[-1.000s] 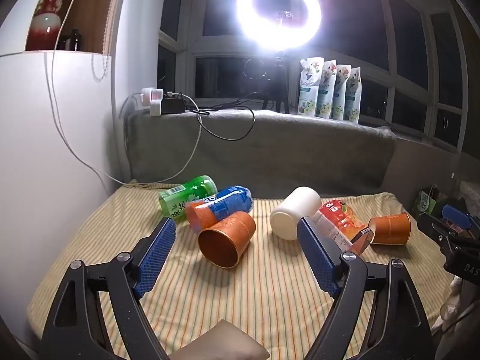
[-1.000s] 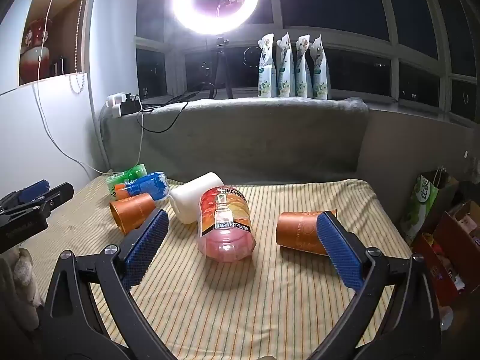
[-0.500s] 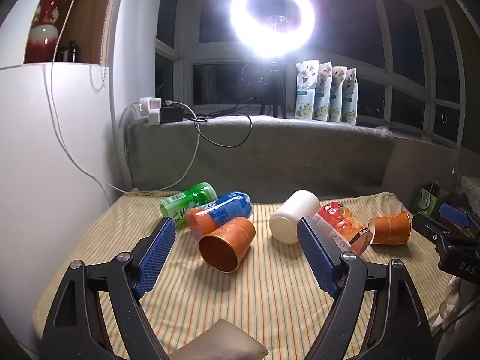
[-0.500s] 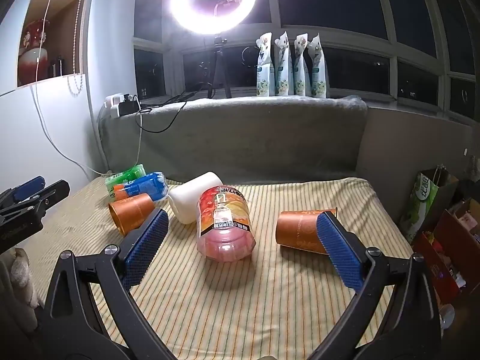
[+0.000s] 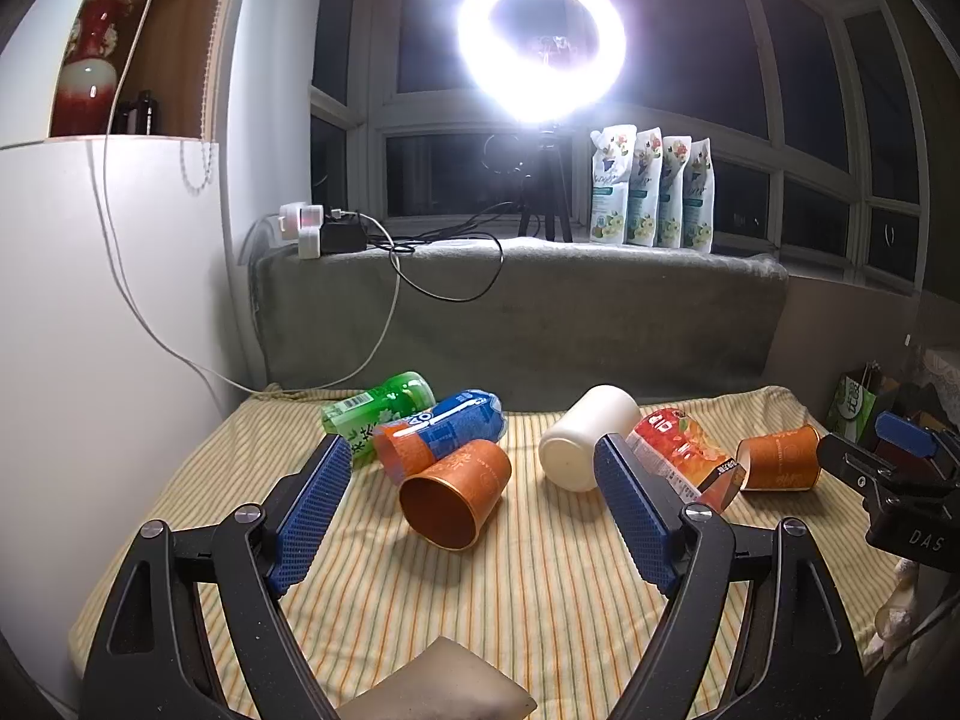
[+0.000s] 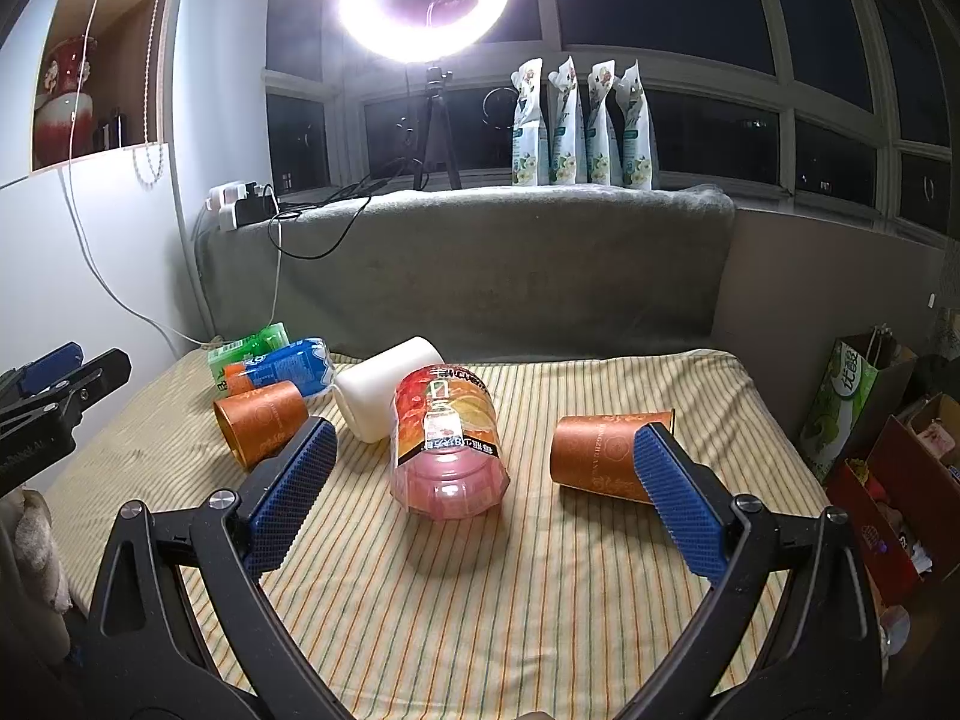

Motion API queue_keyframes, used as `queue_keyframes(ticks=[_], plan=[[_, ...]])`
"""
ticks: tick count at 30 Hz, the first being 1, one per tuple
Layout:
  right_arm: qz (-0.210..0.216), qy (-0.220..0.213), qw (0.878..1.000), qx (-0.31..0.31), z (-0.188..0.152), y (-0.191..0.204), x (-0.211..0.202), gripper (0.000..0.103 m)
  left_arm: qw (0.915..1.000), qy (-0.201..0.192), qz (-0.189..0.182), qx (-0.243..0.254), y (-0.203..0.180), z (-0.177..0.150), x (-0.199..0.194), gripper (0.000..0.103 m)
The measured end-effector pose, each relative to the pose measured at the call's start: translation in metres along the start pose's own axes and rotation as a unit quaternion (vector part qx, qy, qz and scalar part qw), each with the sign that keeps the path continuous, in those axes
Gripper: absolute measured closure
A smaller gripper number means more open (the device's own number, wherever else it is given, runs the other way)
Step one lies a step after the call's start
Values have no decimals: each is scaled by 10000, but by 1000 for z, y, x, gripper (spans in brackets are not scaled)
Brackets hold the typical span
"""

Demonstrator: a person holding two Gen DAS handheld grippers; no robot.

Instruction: Flip cup upright

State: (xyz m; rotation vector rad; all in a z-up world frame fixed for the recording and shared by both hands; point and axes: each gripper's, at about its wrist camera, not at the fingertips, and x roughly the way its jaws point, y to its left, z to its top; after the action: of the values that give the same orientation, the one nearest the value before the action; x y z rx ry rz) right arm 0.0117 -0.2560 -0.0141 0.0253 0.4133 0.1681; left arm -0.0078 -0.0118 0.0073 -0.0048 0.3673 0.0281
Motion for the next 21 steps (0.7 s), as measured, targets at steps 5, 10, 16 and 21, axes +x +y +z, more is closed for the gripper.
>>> queue_keyframes(ticks=[5, 10, 16, 21], plan=[[-4, -7, 10000, 9, 1, -4, -2, 2, 10000, 4, -14, -5, 1, 0, 0, 20], [5, 14, 10000, -7, 4, 2, 0, 0, 10000, 0, -11, -2, 2, 0, 0, 20], [8, 17, 10000, -7, 3, -2, -1, 0, 10000, 0, -12, -6, 2, -1, 0, 20], [15, 11, 10000, 6, 1, -6, -4, 0, 10000, 3, -15, -3, 3, 0, 1, 20]])
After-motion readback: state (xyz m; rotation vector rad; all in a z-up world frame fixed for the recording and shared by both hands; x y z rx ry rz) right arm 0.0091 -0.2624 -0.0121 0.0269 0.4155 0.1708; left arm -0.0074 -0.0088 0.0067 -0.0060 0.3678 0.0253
